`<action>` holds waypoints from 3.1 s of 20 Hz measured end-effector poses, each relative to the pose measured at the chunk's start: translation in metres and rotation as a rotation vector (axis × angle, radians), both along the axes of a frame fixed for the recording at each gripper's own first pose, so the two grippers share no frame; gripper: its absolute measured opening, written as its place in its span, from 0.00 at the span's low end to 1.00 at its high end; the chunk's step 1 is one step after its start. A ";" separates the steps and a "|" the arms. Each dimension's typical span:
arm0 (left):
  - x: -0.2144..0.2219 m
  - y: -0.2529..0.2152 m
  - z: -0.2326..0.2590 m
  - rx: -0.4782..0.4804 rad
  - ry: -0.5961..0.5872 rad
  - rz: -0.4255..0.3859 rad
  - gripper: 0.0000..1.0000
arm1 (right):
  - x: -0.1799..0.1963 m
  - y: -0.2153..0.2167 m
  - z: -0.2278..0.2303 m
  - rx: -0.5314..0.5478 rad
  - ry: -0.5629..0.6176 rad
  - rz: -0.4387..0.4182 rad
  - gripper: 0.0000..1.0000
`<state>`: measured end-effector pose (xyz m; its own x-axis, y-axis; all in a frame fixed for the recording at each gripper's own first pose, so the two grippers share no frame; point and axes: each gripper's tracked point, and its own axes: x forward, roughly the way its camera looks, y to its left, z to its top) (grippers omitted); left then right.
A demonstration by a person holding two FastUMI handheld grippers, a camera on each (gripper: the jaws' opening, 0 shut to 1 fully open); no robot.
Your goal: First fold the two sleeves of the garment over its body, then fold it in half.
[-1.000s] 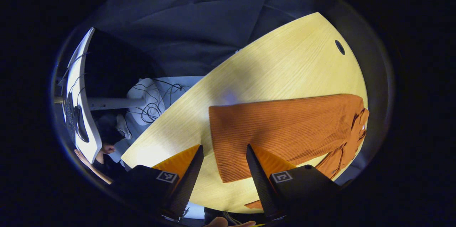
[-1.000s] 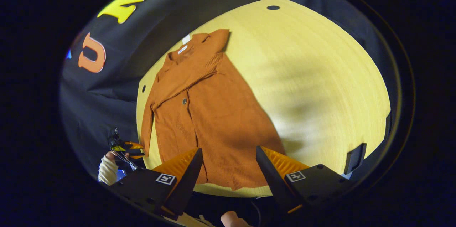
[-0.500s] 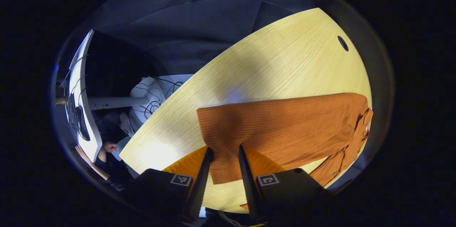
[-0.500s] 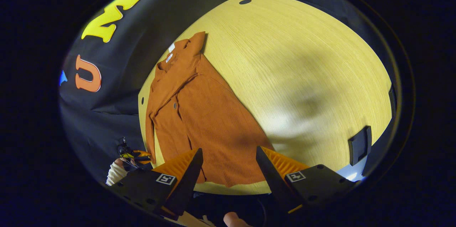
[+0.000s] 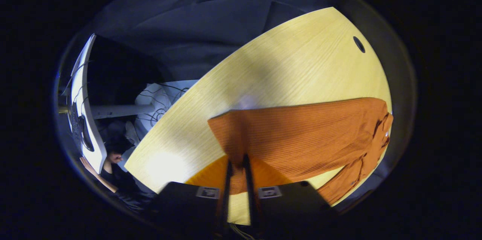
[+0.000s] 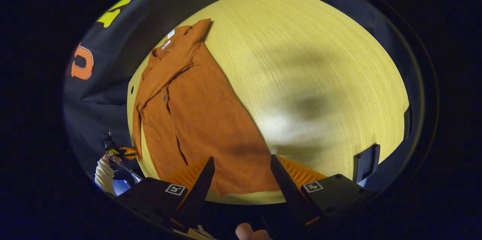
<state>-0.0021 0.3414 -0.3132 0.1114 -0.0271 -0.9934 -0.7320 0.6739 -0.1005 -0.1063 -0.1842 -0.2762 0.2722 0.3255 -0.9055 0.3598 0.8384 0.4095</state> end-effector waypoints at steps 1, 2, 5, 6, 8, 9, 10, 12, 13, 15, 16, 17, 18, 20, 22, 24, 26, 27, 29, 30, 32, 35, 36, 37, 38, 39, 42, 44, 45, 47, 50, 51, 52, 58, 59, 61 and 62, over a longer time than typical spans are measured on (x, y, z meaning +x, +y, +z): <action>0.001 0.000 0.002 0.004 -0.006 -0.013 0.06 | 0.002 -0.005 -0.002 -0.006 0.003 -0.011 0.96; 0.002 0.002 0.004 0.004 -0.013 -0.022 0.05 | 0.005 -0.009 -0.002 -0.002 0.004 -0.024 0.96; 0.008 0.002 0.019 0.017 -0.032 -0.014 0.04 | 0.006 -0.018 -0.002 0.029 0.009 -0.056 0.96; 0.016 0.002 0.029 0.032 -0.048 -0.026 0.03 | 0.005 -0.022 -0.002 0.032 0.012 -0.061 0.96; 0.037 -0.005 0.054 0.057 -0.080 -0.079 0.03 | 0.002 -0.029 -0.006 0.026 0.013 -0.060 0.96; 0.049 -0.013 0.067 0.066 -0.100 -0.106 0.03 | 0.000 -0.032 -0.007 0.026 0.014 -0.059 0.96; 0.059 -0.022 0.078 0.075 -0.104 -0.141 0.03 | -0.001 -0.034 -0.008 0.031 0.014 -0.060 0.96; 0.082 -0.046 0.100 0.091 -0.125 -0.235 0.03 | -0.006 -0.036 -0.014 0.047 0.033 -0.063 0.96; 0.097 -0.064 0.111 0.098 -0.136 -0.275 0.03 | -0.008 -0.037 -0.016 0.061 0.039 -0.067 0.96; 0.132 -0.110 0.134 0.090 -0.174 -0.361 0.03 | -0.012 -0.041 -0.019 0.077 0.046 -0.074 0.96; 0.148 -0.129 0.143 0.119 -0.186 -0.415 0.03 | -0.013 -0.044 -0.020 0.084 0.047 -0.078 0.96; 0.159 -0.151 0.151 0.141 -0.190 -0.473 0.03 | -0.016 -0.048 -0.020 0.093 0.045 -0.083 0.96; 0.170 -0.176 0.156 0.145 -0.201 -0.517 0.03 | -0.018 -0.052 -0.020 0.099 0.045 -0.090 0.96; 0.194 -0.235 0.166 0.126 -0.227 -0.578 0.03 | -0.022 -0.064 -0.020 0.112 0.044 -0.107 0.96; 0.212 -0.293 0.171 0.108 -0.243 -0.646 0.03 | -0.028 -0.078 -0.022 0.112 0.044 -0.124 0.96; 0.223 -0.340 0.169 0.129 -0.226 -0.736 0.03 | -0.033 -0.096 -0.024 0.096 0.036 -0.123 0.96; 0.225 -0.379 0.156 0.112 -0.203 -0.780 0.03 | -0.036 -0.116 -0.025 0.075 0.029 -0.132 0.96; 0.231 -0.394 0.159 0.095 -0.197 -0.792 0.03 | -0.039 -0.126 -0.025 0.072 0.024 -0.145 0.96; 0.236 -0.427 0.148 0.085 -0.188 -0.823 0.03 | -0.045 -0.142 -0.023 0.081 0.019 -0.180 0.96; 0.238 -0.442 0.144 0.076 -0.180 -0.838 0.03 | -0.050 -0.148 -0.023 0.083 0.020 -0.195 0.96; 0.238 -0.478 0.131 0.056 -0.166 -0.860 0.03 | -0.062 -0.159 -0.024 0.082 0.022 -0.214 0.96; 0.240 -0.521 0.104 0.051 -0.139 -0.893 0.03 | -0.077 -0.176 -0.025 0.100 0.019 -0.244 0.96; 0.238 -0.533 0.097 0.038 -0.127 -0.895 0.03 | -0.080 -0.181 -0.026 0.102 0.020 -0.257 0.96; 0.235 -0.544 0.091 0.031 -0.118 -0.897 0.03 | -0.084 -0.189 -0.027 0.102 0.019 -0.270 0.96; 0.234 -0.552 0.085 0.027 -0.112 -0.895 0.03 | -0.087 -0.197 -0.027 0.102 0.018 -0.278 0.96; 0.235 -0.558 0.076 0.036 -0.103 -0.893 0.03 | -0.087 -0.203 -0.025 0.102 0.010 -0.284 0.96; 0.238 -0.567 0.062 0.053 -0.089 -0.891 0.05 | -0.091 -0.215 -0.023 0.097 -0.006 -0.294 0.96; 0.232 -0.574 0.058 0.019 -0.072 -0.884 0.11 | -0.095 -0.218 -0.022 0.091 -0.011 -0.295 0.96; 0.233 -0.576 0.054 0.005 -0.083 -0.869 0.24 | -0.098 -0.221 -0.023 0.085 -0.008 -0.293 0.96; 0.236 -0.578 0.054 -0.006 -0.108 -0.847 0.36 | -0.101 -0.223 -0.027 0.066 0.000 -0.295 0.96; 0.237 -0.582 0.058 -0.056 -0.154 -0.821 0.42 | -0.094 -0.222 -0.023 0.077 -0.024 -0.312 0.96; 0.232 -0.579 0.059 -0.069 -0.151 -0.809 0.77 | -0.093 -0.221 -0.021 0.077 -0.032 -0.309 0.96; 0.227 -0.575 0.065 -0.076 -0.148 -0.799 0.86 | -0.092 -0.219 -0.021 0.070 -0.037 -0.300 0.96; 0.191 -0.540 0.092 -0.118 -0.220 -0.796 0.93 | -0.067 -0.188 -0.011 0.069 -0.080 -0.236 0.96; 0.182 -0.529 0.095 -0.114 -0.227 -0.812 0.93 | -0.063 -0.180 -0.012 0.070 -0.075 -0.222 0.96; 0.164 -0.499 0.097 -0.079 -0.238 -0.845 0.93 | -0.053 -0.162 -0.010 0.074 -0.078 -0.185 0.96; 0.153 -0.487 0.098 -0.080 -0.241 -0.850 0.93 | -0.048 -0.152 -0.008 0.073 -0.082 -0.165 0.96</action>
